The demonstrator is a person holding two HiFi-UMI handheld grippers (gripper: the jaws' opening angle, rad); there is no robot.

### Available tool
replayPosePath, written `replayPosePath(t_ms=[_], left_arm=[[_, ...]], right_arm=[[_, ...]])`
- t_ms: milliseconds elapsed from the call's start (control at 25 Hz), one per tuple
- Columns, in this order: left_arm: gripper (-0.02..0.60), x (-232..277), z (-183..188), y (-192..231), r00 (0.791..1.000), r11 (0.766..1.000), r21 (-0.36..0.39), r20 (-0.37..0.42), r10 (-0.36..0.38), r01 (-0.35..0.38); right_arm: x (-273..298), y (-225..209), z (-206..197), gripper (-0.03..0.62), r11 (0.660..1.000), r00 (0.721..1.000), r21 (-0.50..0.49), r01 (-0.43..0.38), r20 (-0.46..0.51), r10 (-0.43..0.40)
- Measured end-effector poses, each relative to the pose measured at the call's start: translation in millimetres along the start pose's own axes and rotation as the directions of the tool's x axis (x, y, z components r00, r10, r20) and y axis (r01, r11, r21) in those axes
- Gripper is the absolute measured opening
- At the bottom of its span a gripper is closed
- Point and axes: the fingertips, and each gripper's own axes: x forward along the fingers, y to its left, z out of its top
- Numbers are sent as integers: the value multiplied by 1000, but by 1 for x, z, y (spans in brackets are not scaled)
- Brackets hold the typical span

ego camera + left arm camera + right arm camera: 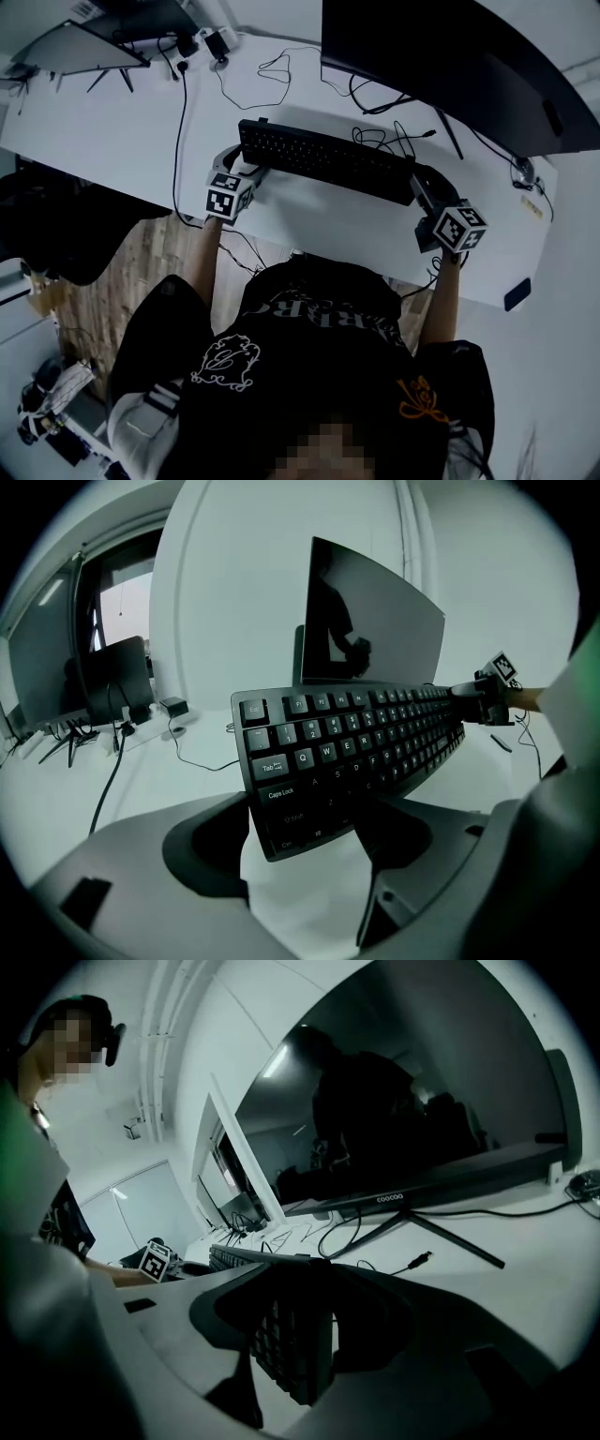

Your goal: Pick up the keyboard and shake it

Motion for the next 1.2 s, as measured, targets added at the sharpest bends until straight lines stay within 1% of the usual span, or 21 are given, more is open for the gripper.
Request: replayPosePath(t_ms=[240,360,480,640,800,880,1040,1120,1200], left_arm=[[348,22,-20,-7,995,1000,-19,-101,-27,25],[348,31,-25,-7,992,999,-35,-122,-32,28],[348,37,-22,-6,988,998,-50,-148,-43,36],[348,40,-23,-6,982,995,-93,-178,-58,42],[348,43,-22,-5,983,995,-93,-180,-43,26],[348,46,-21,-5,983,996,-87,-179,-40,25],[348,47,-22,-4,985,996,-90,-168,-39,24],[348,48,-23,-5,986,995,-95,-161,-38,23],[348,46,-21,-6,988,996,-84,-154,-31,18]], right_arm=[[21,-36,-25,204,995,997,97,5,-83,3],[34,-52,-35,206,989,993,148,15,-116,2],[48,-67,-40,207,980,993,197,32,-121,-8],[61,-82,-36,209,973,992,217,83,-115,-59],[70,-92,-42,210,960,988,254,119,-126,-89],[72,-96,-46,210,955,983,256,148,-140,-115],[73,-101,-46,227,960,969,173,221,-150,-196],[72,-102,-45,227,956,965,166,241,-143,-218],[69,-102,-45,222,952,962,163,257,-139,-236]])
